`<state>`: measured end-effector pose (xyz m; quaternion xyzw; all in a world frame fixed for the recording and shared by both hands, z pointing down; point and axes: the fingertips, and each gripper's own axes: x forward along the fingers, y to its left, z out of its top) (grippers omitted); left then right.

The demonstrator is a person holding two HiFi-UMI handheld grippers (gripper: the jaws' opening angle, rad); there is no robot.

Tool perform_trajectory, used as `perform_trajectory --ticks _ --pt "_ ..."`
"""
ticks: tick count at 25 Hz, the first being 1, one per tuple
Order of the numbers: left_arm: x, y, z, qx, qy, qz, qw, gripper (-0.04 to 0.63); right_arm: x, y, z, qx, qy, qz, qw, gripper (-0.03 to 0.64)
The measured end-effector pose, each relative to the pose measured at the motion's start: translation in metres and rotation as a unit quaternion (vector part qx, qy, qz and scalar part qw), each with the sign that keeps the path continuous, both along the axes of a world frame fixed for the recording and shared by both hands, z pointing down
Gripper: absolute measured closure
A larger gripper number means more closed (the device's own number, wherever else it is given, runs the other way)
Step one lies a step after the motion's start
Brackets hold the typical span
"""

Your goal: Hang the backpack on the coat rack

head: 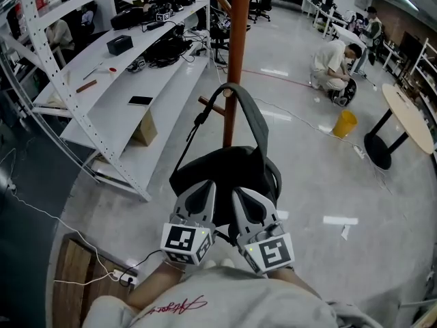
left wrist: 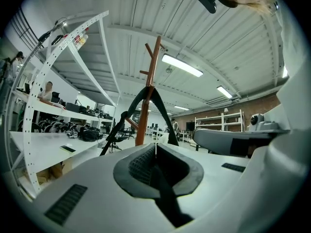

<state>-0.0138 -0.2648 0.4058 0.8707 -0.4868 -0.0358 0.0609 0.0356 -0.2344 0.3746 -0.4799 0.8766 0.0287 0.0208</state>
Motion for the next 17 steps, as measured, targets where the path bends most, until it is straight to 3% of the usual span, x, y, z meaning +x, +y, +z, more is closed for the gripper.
perform_trajectory --ticks 9,17 --pt "0.0041 0.002 -0.0006 -0.002 0.005 0.009 0.9999 0.572 0.0006 0.0 0.0082 -0.012 0.01 0.003 1.0 0.601" --pt "-0.003 -0.0021 -0.0021 -0.002 0.005 0.006 1.0 0.572 -0.0061 -0.0056 0.0038 0.007 0.007 -0.006 1.0 0.6"
